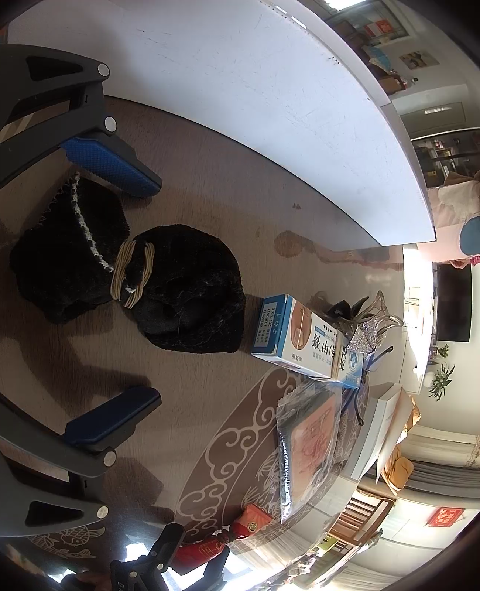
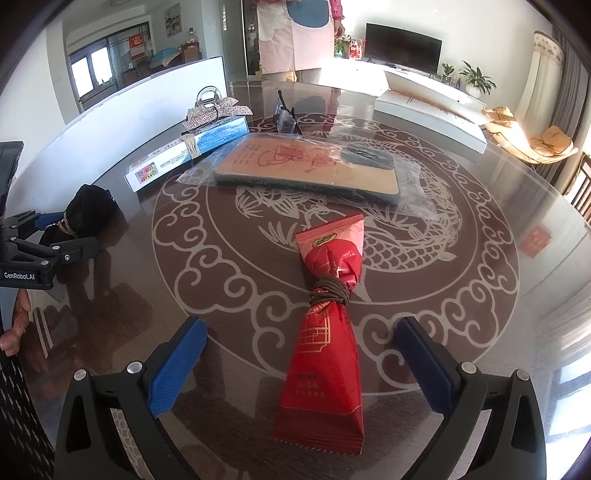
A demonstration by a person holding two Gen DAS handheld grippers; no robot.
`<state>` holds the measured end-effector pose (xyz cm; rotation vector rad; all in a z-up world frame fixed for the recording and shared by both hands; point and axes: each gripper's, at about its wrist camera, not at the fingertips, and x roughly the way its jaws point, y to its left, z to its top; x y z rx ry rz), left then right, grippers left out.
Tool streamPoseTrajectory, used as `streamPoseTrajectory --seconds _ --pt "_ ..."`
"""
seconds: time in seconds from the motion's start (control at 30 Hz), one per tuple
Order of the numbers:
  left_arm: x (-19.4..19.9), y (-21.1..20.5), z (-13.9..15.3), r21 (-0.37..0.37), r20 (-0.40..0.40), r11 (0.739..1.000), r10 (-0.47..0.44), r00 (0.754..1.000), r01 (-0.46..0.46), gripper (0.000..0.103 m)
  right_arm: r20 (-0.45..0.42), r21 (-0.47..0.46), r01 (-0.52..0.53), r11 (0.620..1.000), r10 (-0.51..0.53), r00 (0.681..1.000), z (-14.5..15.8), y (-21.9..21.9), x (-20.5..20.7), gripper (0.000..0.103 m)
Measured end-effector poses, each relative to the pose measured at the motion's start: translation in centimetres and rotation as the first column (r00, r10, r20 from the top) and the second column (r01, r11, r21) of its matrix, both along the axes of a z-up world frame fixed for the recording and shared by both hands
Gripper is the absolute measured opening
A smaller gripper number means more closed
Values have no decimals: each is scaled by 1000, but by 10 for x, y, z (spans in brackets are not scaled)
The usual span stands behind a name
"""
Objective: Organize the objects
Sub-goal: 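Grasp the black fabric pouch with the left gripper while the right holds the red package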
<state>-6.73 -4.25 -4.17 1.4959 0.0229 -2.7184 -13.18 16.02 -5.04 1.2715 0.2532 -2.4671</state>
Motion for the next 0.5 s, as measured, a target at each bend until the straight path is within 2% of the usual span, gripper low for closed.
streamPoseTrajectory --seconds 0.1,0.13,0.17,0.2,0.23,0.27,0.33,0.37,0.5 --pt "0 -2 1 2 17 1000 -9 1000 9 103 83 -14 -10 1000 11 996 4 3 -11 102" --pt "-1 -1 1 -1 27 1000 -16 1000 16 103 106 -5 1 1000 -1 994 6 4 -14 98" --pt "0 -1 4 0 15 1000 -25 1000 25 83 101 36 15 999 -19 995 10 4 -16 68" --pt "3 -1 9 -2 -10 999 -34 999 34 66 96 65 16 998 -22 995 15 3 -18 19" --pt "3 0 11 -3 -15 999 -48 999 48 37 120 65 19 998 -27 992 16 3 -21 20" --pt "3 0 12 2 -15 998 -56 998 56 33 134 69 24 997 -33 990 16 4 -23 19" --pt "6 -4 13 15 -25 999 -46 999 46 32 128 84 25 996 -36 991 19 2 -21 19" --pt "7 -5 17 30 -39 999 -44 998 45 31 127 62 32 998 -40 991 22 2 -19 19" --pt "15 -18 44 130 -106 991 -12 994 26 31 92 -93 66 993 -57 994 55 2 -13 19"
